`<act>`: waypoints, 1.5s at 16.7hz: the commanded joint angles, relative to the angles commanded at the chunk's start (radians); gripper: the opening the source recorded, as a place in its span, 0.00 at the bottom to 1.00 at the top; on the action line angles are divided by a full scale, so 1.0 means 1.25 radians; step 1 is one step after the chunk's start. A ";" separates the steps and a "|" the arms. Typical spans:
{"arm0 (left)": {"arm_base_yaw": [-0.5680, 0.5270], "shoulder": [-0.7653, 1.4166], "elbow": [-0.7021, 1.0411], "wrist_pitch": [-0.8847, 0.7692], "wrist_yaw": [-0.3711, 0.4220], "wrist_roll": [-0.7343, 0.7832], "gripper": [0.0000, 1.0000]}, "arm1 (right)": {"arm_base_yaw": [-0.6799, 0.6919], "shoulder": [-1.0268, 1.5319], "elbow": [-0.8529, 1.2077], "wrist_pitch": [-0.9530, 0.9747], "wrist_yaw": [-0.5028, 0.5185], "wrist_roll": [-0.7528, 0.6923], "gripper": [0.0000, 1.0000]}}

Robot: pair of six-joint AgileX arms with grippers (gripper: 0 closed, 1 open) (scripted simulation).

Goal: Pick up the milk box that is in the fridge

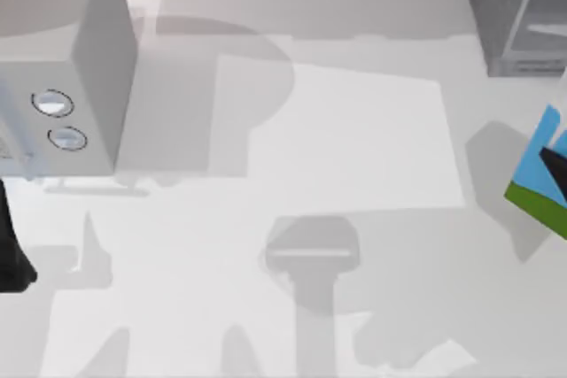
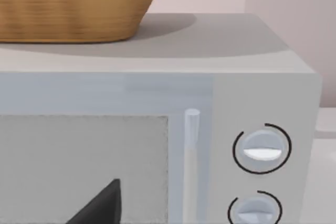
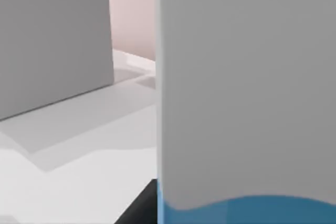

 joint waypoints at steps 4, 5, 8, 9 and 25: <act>0.000 0.000 0.000 0.000 0.000 0.000 1.00 | 0.021 0.030 0.009 0.016 0.021 -0.001 0.00; 0.000 0.000 0.000 0.000 0.000 0.000 1.00 | 0.033 0.055 0.019 0.030 0.035 -0.003 0.00; 0.000 0.000 0.000 0.000 0.000 0.000 1.00 | 0.081 0.143 0.054 0.080 0.084 -0.005 0.00; 0.000 0.000 0.000 0.000 0.000 0.000 1.00 | 0.099 0.173 0.067 0.096 0.103 -0.006 0.00; 0.000 0.000 0.000 0.000 0.000 0.000 1.00 | 0.146 0.249 0.100 0.140 0.150 -0.007 0.60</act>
